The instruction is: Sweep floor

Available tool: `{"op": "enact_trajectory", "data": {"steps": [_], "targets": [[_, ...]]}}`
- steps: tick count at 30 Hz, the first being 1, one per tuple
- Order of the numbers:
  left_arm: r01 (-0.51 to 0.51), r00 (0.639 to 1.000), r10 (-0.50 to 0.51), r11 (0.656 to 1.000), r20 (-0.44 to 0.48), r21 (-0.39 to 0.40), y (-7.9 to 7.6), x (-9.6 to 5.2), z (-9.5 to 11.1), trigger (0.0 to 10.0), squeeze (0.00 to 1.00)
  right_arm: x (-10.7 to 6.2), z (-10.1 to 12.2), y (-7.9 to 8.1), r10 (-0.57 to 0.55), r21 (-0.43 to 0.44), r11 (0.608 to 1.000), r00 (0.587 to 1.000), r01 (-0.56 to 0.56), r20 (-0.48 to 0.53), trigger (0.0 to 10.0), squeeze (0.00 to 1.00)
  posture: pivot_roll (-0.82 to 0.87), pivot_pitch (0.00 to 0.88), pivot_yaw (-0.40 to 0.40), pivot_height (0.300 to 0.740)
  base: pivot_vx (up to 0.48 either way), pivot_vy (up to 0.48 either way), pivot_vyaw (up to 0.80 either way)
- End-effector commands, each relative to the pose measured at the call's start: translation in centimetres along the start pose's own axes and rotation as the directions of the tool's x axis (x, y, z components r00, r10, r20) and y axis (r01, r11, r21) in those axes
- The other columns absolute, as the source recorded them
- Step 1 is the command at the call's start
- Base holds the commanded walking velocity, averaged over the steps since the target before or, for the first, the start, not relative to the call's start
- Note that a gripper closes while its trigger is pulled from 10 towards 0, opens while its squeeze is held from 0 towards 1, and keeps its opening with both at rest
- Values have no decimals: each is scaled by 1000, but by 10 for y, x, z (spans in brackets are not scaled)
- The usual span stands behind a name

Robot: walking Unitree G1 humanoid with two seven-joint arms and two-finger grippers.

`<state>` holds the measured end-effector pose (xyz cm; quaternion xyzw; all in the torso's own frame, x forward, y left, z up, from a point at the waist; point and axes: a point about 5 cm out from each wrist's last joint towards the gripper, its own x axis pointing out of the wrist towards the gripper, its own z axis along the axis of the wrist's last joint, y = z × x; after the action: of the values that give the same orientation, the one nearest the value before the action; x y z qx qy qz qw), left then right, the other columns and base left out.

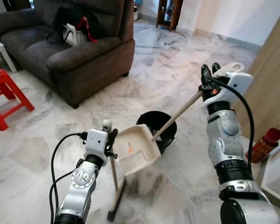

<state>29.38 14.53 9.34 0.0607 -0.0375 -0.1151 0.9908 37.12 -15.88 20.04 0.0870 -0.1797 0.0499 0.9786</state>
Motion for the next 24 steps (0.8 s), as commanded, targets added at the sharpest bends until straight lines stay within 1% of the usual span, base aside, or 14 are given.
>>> {"op": "enact_trajectory", "data": {"steps": [1, 9, 10, 13, 14, 20, 24], "targets": [[2, 998, -3, 1000, 58, 17, -1, 4, 12, 10000, 0, 6, 18, -6, -29, 4, 1000, 997, 29, 69, 10000, 0, 99, 0, -26, 740, 296, 0, 0], [-1, 998, 1, 1000, 58, 17, -1, 5, 13, 10000, 0, 8, 15, -7, -51, 8, 999, 998, 51, 40, 10000, 0, 100, 0, -28, 740, 293, 0, 0], [-3, 998, 2, 1000, 57, 16, -1, 5, 12, 10000, 0, 8, 15, -6, -53, 27, 998, 998, 52, 36, 10000, 0, 100, 0, -29, 740, 292, 0, 0], [-1, 998, 1, 1000, 55, 12, -1, 5, 12, 10000, 0, 8, 14, -6, -63, 21, 998, 998, 63, 17, 10000, 0, 98, 0, -30, 740, 292, 0, 0], [-2, 999, 2, 1000, 52, 2, -2, 5, 11, 10000, 0, 8, 11, -6, -73, -4, 997, 997, 73, -12, 10000, 0, 99, 0, -31, 740, 292, 0, 0], [-20, 998, 21, 1000, 51, -24, 1, 5, 12, 10000, 0, 8, 8, -7, -73, 2, 997, 997, 73, -26, 10000, 0, 100, 0, -33, 740, 293, 0, 0], [-53, 996, 58, 995, 62, -78, 7, 6, 16, 10000, 0, 7, 8, -6, -69, 19, 997, 997, 70, -25, 10000, 0, 99, 0, -34, 740, 294, 0, 0]]}}
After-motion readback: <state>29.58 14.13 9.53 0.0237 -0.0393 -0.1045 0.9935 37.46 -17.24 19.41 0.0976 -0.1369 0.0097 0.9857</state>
